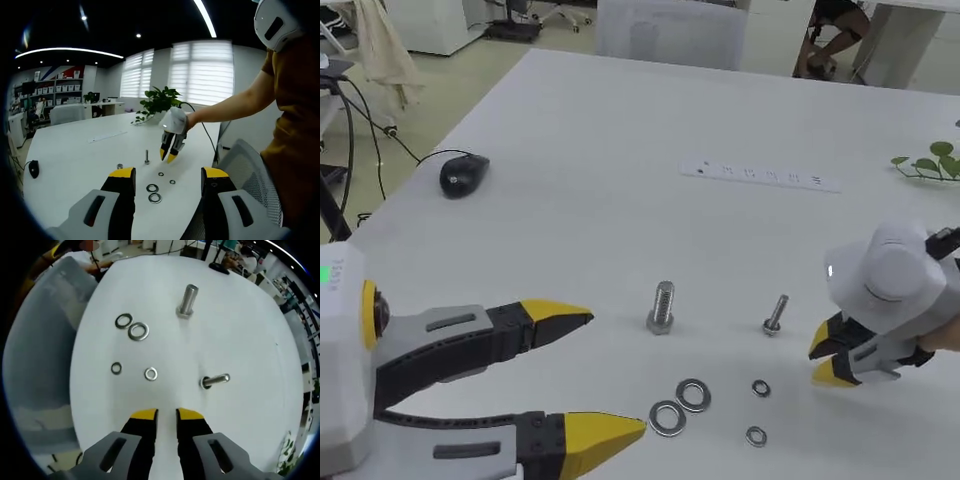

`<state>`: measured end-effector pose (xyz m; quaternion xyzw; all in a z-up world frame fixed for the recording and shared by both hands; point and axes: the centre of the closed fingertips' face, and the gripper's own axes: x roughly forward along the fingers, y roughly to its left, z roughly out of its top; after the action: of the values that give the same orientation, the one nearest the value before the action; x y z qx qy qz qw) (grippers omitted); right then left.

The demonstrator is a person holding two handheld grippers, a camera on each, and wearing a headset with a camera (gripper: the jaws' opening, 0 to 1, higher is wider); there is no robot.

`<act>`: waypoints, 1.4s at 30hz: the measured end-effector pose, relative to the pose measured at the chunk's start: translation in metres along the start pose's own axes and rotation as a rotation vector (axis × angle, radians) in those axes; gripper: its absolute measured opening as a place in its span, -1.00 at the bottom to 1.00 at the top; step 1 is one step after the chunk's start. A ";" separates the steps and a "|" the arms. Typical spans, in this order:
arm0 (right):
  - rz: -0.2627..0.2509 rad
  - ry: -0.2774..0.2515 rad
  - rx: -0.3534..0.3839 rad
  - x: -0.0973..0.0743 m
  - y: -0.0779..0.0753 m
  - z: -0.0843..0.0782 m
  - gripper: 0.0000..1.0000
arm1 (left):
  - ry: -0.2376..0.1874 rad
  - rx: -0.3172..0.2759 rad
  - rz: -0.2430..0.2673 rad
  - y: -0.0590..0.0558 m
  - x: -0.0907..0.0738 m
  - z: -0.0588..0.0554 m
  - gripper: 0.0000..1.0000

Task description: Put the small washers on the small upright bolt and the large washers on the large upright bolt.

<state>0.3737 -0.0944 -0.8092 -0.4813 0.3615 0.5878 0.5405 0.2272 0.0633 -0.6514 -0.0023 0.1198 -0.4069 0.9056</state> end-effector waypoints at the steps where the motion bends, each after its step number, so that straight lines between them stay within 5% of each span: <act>1: 0.003 0.002 -0.003 0.001 0.002 0.000 -0.70 | 0.001 0.002 0.000 -0.001 -0.001 0.000 0.03; 9: 0.041 0.013 -0.042 0.015 0.017 0.013 -0.70 | 0.001 0.006 -0.006 -0.006 -0.004 -0.001 0.03; 18: 0.053 -0.010 -0.038 0.021 0.012 0.033 -0.67 | -0.012 0.006 0.008 -0.006 -0.009 0.001 0.03; 42: 0.105 -0.014 -0.045 0.030 0.014 0.041 -0.65 | -0.014 -0.009 0.031 -0.001 -0.007 -0.002 0.03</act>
<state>0.3543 -0.0496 -0.8279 -0.4696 0.3693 0.6265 0.5006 0.2218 0.0681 -0.6520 -0.0073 0.1152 -0.3922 0.9126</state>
